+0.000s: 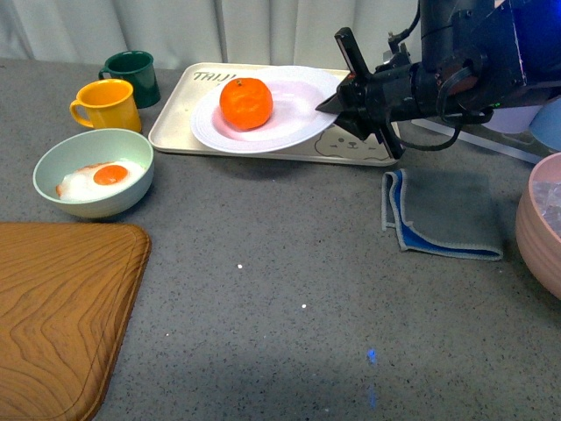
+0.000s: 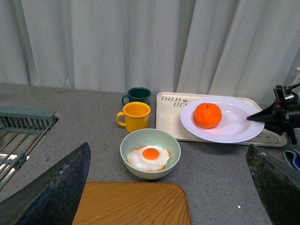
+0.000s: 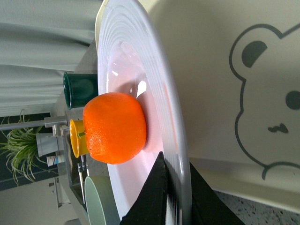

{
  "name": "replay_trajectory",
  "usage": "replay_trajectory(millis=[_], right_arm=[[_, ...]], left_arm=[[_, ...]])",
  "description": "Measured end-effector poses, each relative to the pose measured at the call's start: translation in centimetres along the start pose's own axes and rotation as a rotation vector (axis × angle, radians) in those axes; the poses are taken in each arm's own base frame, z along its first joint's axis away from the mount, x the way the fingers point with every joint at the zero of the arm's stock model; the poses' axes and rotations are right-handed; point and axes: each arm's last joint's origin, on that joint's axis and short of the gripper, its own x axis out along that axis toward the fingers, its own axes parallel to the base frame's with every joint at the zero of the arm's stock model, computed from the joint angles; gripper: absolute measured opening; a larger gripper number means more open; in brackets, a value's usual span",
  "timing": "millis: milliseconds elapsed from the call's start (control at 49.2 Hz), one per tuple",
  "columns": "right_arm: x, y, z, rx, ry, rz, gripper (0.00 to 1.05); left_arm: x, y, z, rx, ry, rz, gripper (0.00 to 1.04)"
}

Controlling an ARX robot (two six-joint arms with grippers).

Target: Place orange and plate with both arms

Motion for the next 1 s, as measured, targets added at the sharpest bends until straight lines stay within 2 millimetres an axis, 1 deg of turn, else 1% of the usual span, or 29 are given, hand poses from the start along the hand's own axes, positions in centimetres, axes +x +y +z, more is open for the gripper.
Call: replay_trajectory(millis=[102,183,203,244,305,366,427,468,509,570,631,671,732,793,875,997], right_arm=[[0.7,0.1,0.7,-0.008,-0.002,-0.023,0.03],[1.0,-0.2,0.9,-0.017,-0.002,-0.047,0.03],[1.0,-0.3,0.9,-0.019,0.002,-0.054,0.04],[0.9,-0.4,0.9,-0.022,0.002,-0.06,0.09],[0.8,-0.6,1.1,-0.031,-0.001,-0.068,0.23],[0.6,-0.9,1.2,-0.041,-0.016,-0.082,0.34],[0.0,-1.3,1.1,-0.07,-0.034,-0.107,0.48],[-0.4,-1.4,1.0,-0.09,-0.043,-0.122,0.55],[-1.1,-1.2,0.9,-0.127,-0.059,-0.127,0.64],[-2.2,-0.4,0.8,-0.194,-0.09,-0.136,0.77],[-3.9,1.2,0.7,-0.278,-0.122,-0.103,0.91],[-5.1,2.3,0.5,-0.326,-0.152,-0.115,0.97],[-6.7,3.6,0.2,-0.413,-0.195,-0.132,0.94],[-8.2,4.4,-0.2,-0.483,-0.225,-0.16,0.95],[-9.4,4.8,-0.8,-0.558,-0.267,-0.198,0.95],[-11.1,4.8,-1.9,-0.647,-0.326,-0.258,0.95]], left_arm=[[0.0,0.0,0.0,0.0,0.0,0.0,0.98],[0.0,0.0,0.0,0.0,0.0,0.0,0.98],[0.0,0.0,0.0,0.0,0.0,0.0,0.98],[0.0,0.0,0.0,0.0,0.0,0.0,0.98],[0.0,0.0,0.0,0.0,0.0,0.0,0.98],[0.0,0.0,0.0,0.0,0.0,0.0,0.98],[0.0,0.0,0.0,0.0,0.0,0.0,0.98],[0.0,0.0,0.0,0.0,0.0,0.0,0.98],[0.0,0.0,0.0,0.0,0.0,0.0,0.98],[0.0,0.0,0.0,0.0,0.0,0.0,0.98],[0.0,0.0,0.0,0.0,0.0,0.0,0.98],[0.0,0.0,0.0,0.0,0.0,0.0,0.98],[0.0,0.0,0.0,0.0,0.0,0.0,0.98],[0.0,0.0,0.0,0.0,0.0,0.0,0.98],[0.0,0.0,0.0,0.0,0.0,0.0,0.98],[0.0,0.0,0.0,0.0,0.001,0.0,0.98]])
